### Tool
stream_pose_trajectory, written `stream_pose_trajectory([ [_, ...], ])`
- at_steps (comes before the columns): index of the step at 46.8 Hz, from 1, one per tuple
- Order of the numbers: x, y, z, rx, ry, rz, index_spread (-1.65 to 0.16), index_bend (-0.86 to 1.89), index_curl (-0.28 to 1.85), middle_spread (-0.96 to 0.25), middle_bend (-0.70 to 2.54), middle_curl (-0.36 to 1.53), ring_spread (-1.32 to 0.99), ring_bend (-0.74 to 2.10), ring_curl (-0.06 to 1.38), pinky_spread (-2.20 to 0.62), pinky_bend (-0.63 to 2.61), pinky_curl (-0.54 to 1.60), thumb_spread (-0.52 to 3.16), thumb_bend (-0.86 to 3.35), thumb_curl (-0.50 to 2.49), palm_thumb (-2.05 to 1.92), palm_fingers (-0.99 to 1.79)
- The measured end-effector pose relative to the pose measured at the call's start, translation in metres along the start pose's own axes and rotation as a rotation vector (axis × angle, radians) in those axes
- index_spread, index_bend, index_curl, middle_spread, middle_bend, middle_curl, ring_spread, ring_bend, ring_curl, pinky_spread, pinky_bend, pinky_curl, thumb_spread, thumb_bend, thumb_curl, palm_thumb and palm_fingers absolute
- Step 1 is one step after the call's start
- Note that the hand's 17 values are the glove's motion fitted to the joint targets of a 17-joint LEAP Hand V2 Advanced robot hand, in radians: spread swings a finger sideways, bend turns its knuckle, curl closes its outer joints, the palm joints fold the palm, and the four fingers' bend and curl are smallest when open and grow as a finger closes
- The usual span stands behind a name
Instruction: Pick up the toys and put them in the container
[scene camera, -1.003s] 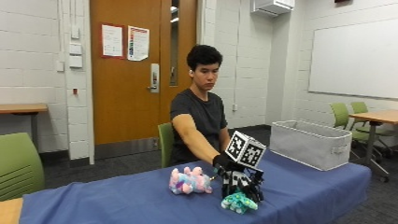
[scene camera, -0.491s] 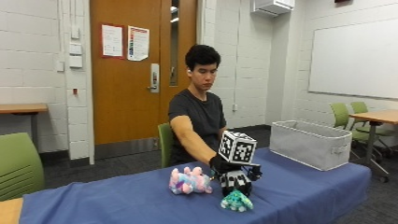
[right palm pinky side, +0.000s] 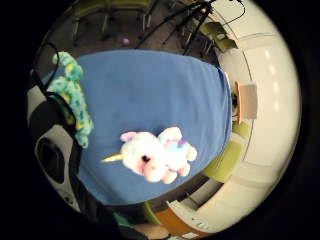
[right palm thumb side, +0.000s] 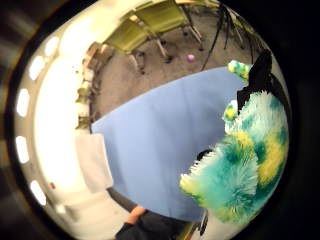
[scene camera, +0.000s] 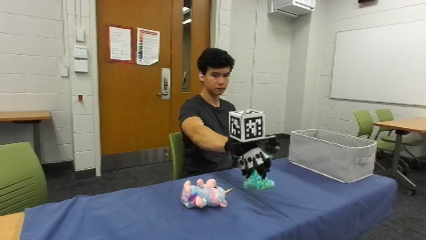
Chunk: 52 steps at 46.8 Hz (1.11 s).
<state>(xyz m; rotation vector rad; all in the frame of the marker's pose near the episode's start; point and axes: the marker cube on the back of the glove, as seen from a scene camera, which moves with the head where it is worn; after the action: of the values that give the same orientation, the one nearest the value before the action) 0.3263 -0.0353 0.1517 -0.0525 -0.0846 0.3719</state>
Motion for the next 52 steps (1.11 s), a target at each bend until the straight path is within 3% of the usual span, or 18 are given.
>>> stream_pose_trajectory([
  [11,-0.063,0.016,-0.085,0.090,-0.033,-0.102,-0.39,0.65,0.68,-0.42,0.82,0.61,-0.41,1.20,0.47,-0.44,1.00,0.38,0.65,0.34,0.72,0.64,1.14],
  [25,-0.206,0.060,-0.172,0.170,-0.107,-0.321,-0.40,0.63,0.83,-0.41,0.84,0.67,-0.39,1.24,0.50,-0.44,1.02,0.42,0.53,0.37,0.86,0.59,1.10],
  [27,-0.230,0.069,-0.181,0.180,-0.113,-0.381,-0.40,0.63,0.85,-0.41,0.84,0.68,-0.39,1.24,0.50,-0.44,1.02,0.42,0.52,0.37,0.88,0.58,1.10],
  [32,-0.292,0.103,-0.195,0.206,-0.122,-0.730,-0.41,0.60,0.89,-0.41,0.85,0.69,-0.39,1.25,0.51,-0.44,1.02,0.43,0.49,0.39,0.93,0.57,1.09],
  [34,-0.321,0.116,-0.199,0.211,-0.121,-0.793,-0.41,0.60,0.91,-0.40,0.84,0.70,-0.39,1.25,0.51,-0.44,1.02,0.43,0.48,0.39,0.95,0.56,1.09],
  [39,-0.400,0.136,-0.202,0.179,-0.163,-0.627,-0.42,0.57,0.96,-0.41,0.84,0.71,-0.39,1.25,0.51,-0.43,1.02,0.44,0.45,0.40,1.00,0.55,1.09],
  [45,-0.463,0.168,-0.186,0.189,-0.078,-0.880,-0.43,0.54,1.01,-0.41,0.83,0.72,-0.39,1.25,0.52,-0.44,1.01,0.44,0.44,0.42,1.05,0.53,1.08],
  [52,-0.484,0.148,-0.162,0.150,-0.079,-0.805,-0.44,0.49,1.07,-0.41,0.82,0.74,-0.39,1.25,0.52,-0.44,1.01,0.44,0.43,0.43,1.11,0.51,1.07],
])
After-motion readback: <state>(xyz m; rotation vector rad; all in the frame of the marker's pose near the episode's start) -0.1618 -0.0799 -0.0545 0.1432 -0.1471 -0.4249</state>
